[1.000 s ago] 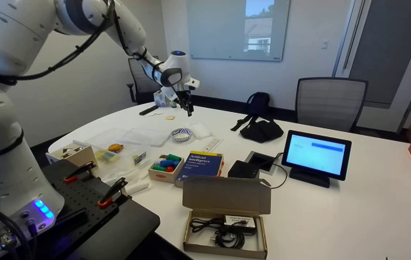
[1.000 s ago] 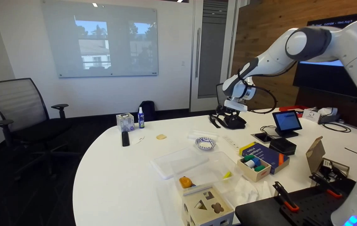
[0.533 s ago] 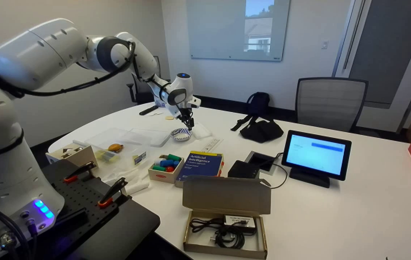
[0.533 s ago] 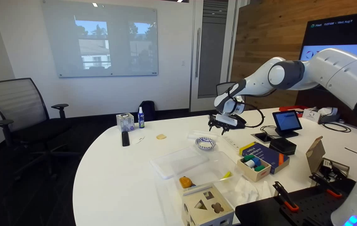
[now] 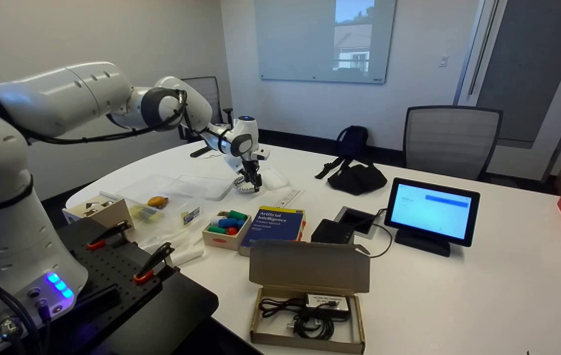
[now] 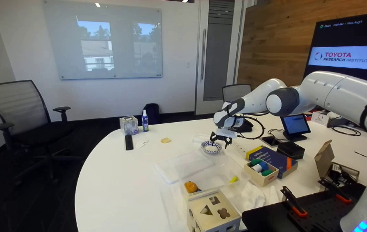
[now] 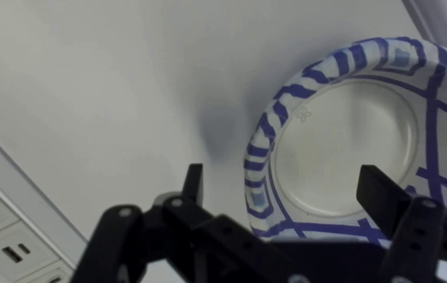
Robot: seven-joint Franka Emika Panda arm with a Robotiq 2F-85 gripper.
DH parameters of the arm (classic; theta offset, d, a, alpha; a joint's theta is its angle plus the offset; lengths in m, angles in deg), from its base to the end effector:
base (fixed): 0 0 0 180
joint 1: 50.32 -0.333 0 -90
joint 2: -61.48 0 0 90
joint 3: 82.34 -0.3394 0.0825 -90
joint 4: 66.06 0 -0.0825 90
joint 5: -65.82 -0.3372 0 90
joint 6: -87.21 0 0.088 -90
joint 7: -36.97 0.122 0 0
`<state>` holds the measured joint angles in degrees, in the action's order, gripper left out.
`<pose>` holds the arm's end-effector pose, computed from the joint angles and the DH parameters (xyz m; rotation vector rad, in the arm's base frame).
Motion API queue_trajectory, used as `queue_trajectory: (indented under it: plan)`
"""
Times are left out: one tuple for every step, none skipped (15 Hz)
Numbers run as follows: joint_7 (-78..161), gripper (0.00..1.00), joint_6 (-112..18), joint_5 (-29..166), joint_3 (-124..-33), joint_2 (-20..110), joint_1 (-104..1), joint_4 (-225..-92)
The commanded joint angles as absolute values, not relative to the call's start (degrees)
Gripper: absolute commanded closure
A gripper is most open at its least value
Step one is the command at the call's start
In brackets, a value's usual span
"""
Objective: Move the bowl on the table
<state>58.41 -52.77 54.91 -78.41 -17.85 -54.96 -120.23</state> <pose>0.7512 0.0331 0.0322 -2.9763 0.6670 -0.1541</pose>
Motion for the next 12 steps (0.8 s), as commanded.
queue_trajectory:
  plan:
    - [64.32, 0.00, -46.74, 57.31, -74.26, -22.80, -57.11, -112.69]
    - [65.54, 0.00, -45.26, 58.91, -74.50, -22.95, -56.90, -112.49]
    - [66.12, 0.00, -43.19, 59.66, -74.13, -23.21, -56.99, -112.05]
    - [66.75, 0.00, -39.89, 60.35, -74.24, -23.20, -56.84, -111.42]
    - [67.22, 0.00, -36.86, 61.19, -74.01, -23.22, -56.86, -110.72]
    - [66.54, 0.00, -34.00, 61.53, -74.60, -22.53, -56.50, -110.71]
    - [66.03, 0.00, -31.78, 60.96, -74.03, -21.75, -56.75, -111.14]
    - [65.72, 0.00, -30.08, 61.16, -73.95, -20.96, -56.70, -111.62]
    - [65.55, 0.00, -28.79, 61.27, -73.75, -20.51, -56.73, -111.80]
    - [65.07, 0.00, -27.72, 61.28, -73.63, -19.70, -56.69, -112.67]
    - [64.42, 0.00, -26.88, 61.18, -73.65, -19.01, -56.54, -113.56]
    - [63.90, 0.00, -26.27, 61.11, -73.63, -18.50, -56.44, -114.37]
